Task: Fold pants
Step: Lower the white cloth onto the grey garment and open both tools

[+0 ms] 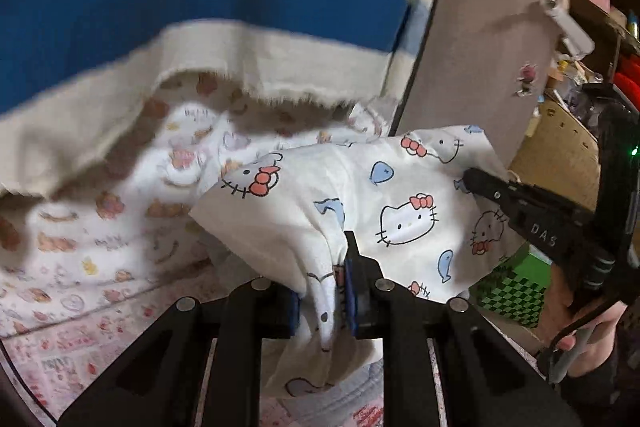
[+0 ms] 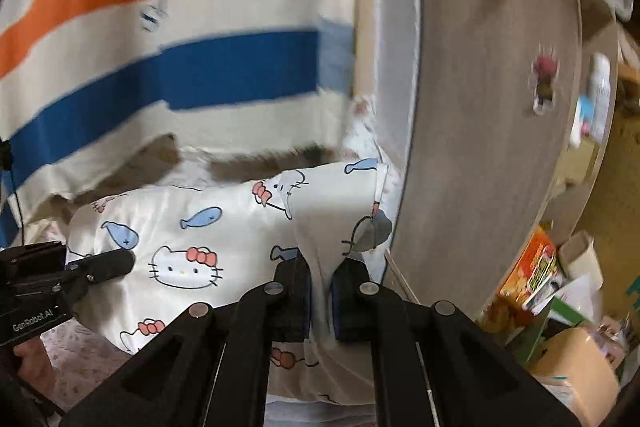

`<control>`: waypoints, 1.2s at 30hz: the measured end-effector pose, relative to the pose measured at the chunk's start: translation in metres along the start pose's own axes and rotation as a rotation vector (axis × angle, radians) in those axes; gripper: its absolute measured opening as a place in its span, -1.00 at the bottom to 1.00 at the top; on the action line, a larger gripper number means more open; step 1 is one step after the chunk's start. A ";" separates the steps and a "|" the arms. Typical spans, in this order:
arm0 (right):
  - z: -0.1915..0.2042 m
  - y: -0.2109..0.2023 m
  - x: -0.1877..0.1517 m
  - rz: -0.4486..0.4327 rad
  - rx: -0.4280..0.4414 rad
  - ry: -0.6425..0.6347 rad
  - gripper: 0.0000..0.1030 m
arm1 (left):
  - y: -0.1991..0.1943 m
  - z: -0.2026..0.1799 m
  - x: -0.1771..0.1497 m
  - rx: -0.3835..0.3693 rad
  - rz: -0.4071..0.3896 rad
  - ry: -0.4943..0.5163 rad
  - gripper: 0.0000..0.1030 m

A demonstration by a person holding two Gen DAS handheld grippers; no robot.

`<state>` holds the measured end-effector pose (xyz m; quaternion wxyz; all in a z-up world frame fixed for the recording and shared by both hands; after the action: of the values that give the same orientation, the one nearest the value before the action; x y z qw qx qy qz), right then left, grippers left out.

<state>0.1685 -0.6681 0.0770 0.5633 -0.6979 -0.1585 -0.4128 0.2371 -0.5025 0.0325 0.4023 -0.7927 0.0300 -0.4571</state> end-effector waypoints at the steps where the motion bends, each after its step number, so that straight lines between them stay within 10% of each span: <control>1: -0.002 0.012 -0.004 0.016 0.003 0.011 -0.86 | 0.007 0.004 -0.002 0.011 0.010 -0.001 -0.68; 4: 0.003 0.039 -0.014 0.061 0.014 0.017 -0.86 | 0.024 0.013 -0.013 0.061 0.048 0.024 -0.63; 11: -0.006 0.074 -0.041 0.106 -0.001 0.035 -0.81 | 0.023 0.036 -0.017 0.147 0.043 0.062 0.19; 13: -0.015 0.073 -0.042 0.095 -0.015 0.059 -0.57 | 0.014 0.044 -0.016 0.168 0.019 0.061 0.32; 15: -0.028 0.072 -0.040 0.092 -0.058 0.097 0.33 | 0.010 0.050 -0.017 0.174 0.016 0.061 0.37; 16: -0.035 0.070 -0.038 0.075 -0.078 0.122 0.44 | 0.007 0.055 -0.017 0.184 0.014 0.053 0.38; 30: -0.010 -0.012 -0.020 -0.148 -0.021 0.115 0.49 | -0.101 0.072 -0.031 0.379 -0.220 0.098 0.41; 36: 0.027 -0.069 -0.003 -0.332 -0.097 0.075 0.77 | -0.172 0.070 -0.029 0.458 -0.431 0.127 1.00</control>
<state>0.1302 -0.6213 0.1193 0.4586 -0.6728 -0.2304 -0.5329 0.2174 -0.3315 0.1081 0.4614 -0.6395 -0.2170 -0.5754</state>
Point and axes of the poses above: each gripper's, at about its wrist camera, not at the fingertips, and y roughly the way its jaws point, z to its left, x to its top, the point moved 10 cm from there along y, roughly the way its jaws point, and after that the axes turned 8 degrees about z, right-handed, at the moved point
